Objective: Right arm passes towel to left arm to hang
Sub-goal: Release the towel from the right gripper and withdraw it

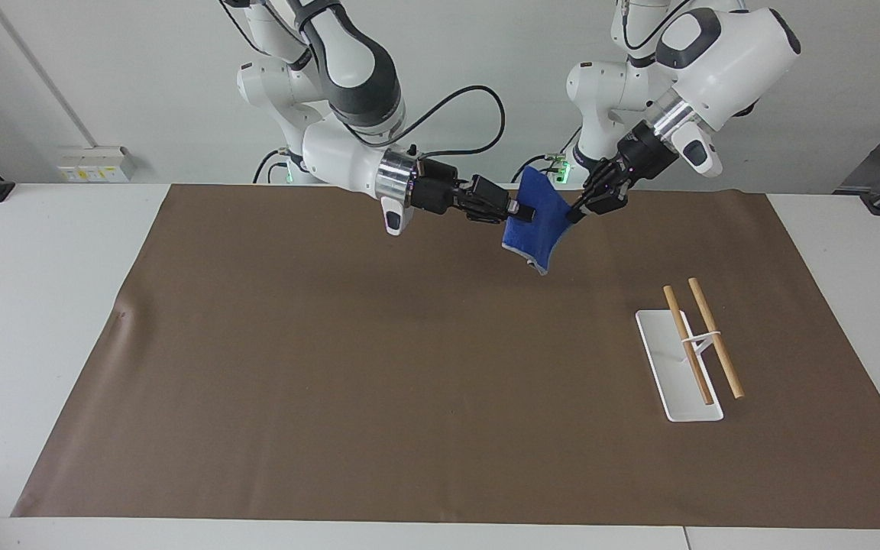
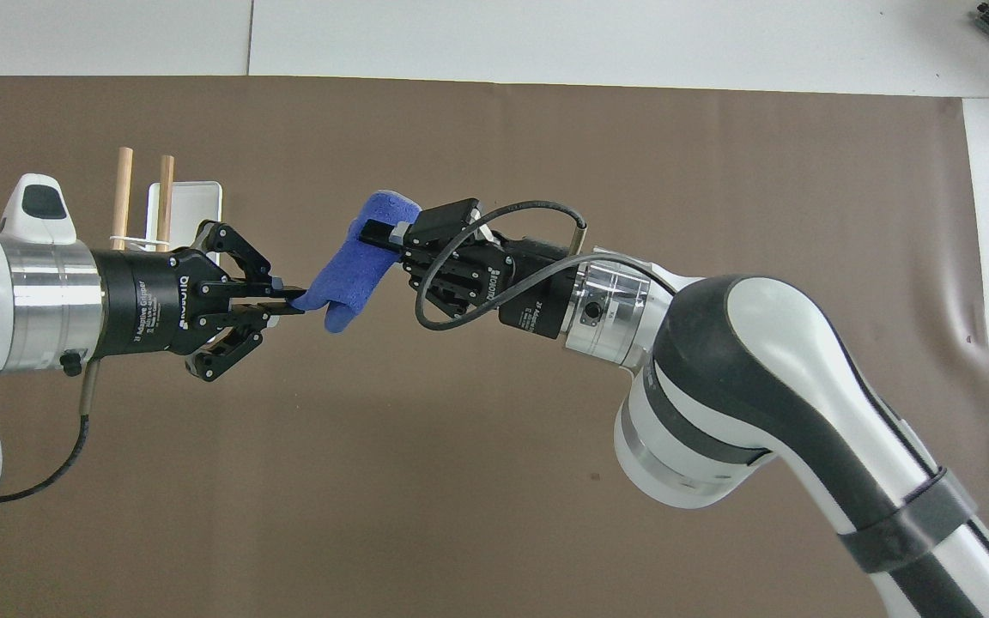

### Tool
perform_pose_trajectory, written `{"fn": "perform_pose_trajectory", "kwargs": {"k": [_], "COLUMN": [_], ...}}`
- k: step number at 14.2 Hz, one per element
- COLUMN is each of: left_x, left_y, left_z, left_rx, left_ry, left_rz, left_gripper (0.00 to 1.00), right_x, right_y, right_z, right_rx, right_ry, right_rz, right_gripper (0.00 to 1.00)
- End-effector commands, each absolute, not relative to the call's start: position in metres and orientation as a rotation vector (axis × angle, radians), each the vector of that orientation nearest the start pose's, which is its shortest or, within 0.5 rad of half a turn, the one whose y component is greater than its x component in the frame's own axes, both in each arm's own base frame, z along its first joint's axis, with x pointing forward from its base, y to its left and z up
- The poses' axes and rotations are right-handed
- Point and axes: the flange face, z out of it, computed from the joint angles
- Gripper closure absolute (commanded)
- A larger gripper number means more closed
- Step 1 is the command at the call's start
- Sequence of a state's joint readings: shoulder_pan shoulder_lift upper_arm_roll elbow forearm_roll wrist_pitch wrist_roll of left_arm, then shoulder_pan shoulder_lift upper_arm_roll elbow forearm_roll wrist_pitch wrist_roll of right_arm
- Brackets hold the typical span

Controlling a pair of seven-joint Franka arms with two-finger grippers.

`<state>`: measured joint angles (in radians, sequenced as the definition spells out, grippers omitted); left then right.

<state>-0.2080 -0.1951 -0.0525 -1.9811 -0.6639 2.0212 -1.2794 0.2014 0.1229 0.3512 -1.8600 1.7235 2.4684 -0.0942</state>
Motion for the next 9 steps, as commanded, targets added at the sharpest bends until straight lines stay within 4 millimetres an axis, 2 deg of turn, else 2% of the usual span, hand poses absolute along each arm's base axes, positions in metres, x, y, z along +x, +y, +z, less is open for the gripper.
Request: {"fn": "perform_pose_trajectory", "kwargs": {"k": [1,4,5,7,9], "left_x": [0.491,0.492,0.492,0.494,0.496], "left_y": [-0.174,-0.174,-0.173,-0.168,-0.164], "left_z": [0.587,0.586,0.587,0.586,0.586], "left_rx": [2.049,2.055,2.053,2.060,2.085], "left_ry": [1.421,1.415,1.414,1.400,1.369], "left_rz": [-0.330,-0.331,-0.325,-0.312,-0.288], "left_gripper": [1.00,1.00,1.00,1.00,1.00], "right_x": [0.547,0.559,0.564,0.580,0.591], "right_y": [0.309,0.296,0.287,0.257,0.223], "right_z": [0.512,0.507,0.506,0.500,0.489], "right_rx": [-1.923,-2.195,-2.288,-2.432,-2.539], "right_ry": [0.377,0.151,0.070,-0.038,-0.072], "right_rz": [-0.183,-0.362,-0.433,-0.517,-0.558], "right_gripper": [0.00,0.00,0.00,0.00,0.00]}}
